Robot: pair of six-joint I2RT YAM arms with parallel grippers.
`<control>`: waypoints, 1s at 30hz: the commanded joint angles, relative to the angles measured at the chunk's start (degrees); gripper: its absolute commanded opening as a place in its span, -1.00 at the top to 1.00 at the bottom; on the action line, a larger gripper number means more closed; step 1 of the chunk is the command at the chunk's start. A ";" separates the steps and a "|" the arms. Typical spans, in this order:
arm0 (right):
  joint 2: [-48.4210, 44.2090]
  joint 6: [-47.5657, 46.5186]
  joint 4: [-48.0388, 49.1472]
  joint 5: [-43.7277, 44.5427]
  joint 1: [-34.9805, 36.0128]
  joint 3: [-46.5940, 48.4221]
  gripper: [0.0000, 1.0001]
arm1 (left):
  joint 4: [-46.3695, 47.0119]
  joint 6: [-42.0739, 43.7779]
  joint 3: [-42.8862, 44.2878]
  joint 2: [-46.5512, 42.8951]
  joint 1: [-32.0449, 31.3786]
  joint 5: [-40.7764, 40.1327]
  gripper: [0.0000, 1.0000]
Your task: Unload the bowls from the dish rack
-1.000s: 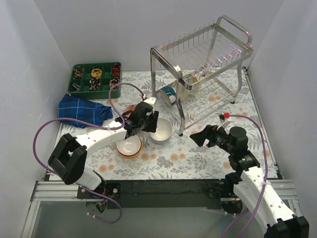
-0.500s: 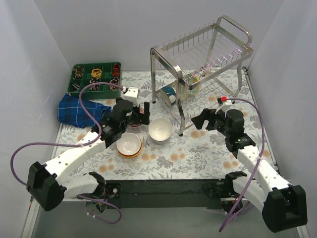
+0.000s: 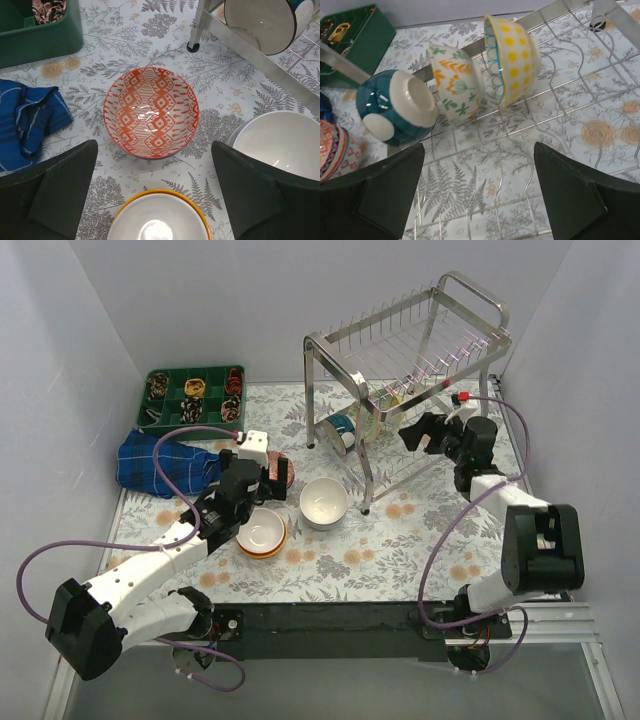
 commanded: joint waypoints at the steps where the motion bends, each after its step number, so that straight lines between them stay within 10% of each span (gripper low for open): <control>1: 9.47 0.85 11.22 -5.03 -1.44 7.80 -0.97 | 2.49 2.04 -0.67 -1.80 0.22 -3.12 -0.96; 30: 45.54 8.67 16.59 -22.79 -2.76 38.84 -0.76 | 3.54 3.54 -1.37 0.13 0.31 -2.76 -0.96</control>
